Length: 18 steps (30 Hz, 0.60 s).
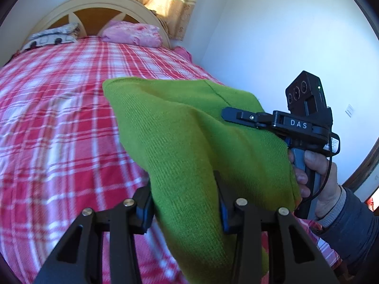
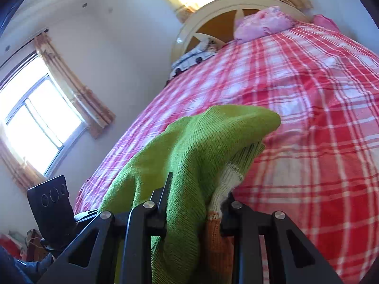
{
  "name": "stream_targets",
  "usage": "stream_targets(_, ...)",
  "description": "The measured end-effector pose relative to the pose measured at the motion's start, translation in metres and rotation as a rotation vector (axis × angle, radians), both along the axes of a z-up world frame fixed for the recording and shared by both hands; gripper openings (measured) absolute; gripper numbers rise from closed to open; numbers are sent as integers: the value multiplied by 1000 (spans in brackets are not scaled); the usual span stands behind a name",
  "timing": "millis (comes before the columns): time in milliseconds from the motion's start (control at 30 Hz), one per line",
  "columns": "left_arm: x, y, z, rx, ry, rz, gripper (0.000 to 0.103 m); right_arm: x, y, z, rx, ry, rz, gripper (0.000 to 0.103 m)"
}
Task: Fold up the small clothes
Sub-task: 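Hold the folded sweater up with both grippers, keeping it steady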
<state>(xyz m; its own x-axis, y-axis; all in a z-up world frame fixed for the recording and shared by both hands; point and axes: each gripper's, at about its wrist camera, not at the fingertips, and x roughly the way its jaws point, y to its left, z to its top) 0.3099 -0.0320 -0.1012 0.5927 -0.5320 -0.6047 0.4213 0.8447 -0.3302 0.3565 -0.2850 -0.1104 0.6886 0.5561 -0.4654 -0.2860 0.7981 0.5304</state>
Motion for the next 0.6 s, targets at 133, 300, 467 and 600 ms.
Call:
stream_targets(133, -13, 17, 0, 34, -17, 36, 44, -5, 33, 3, -9, -16, 47, 28)
stream_targets(300, -33, 48, -2, 33, -15, 83, 44, -9, 72, 4, -11, -16, 105, 28)
stream_targets(467, -48, 70, -4, 37, -12, 127, 44, -6, 105, 0, -13, -19, 155, 28)
stream_targets(600, -59, 89, -4, 34, -10, 168, 44, -6, 125, -3, -4, -19, 190, 28)
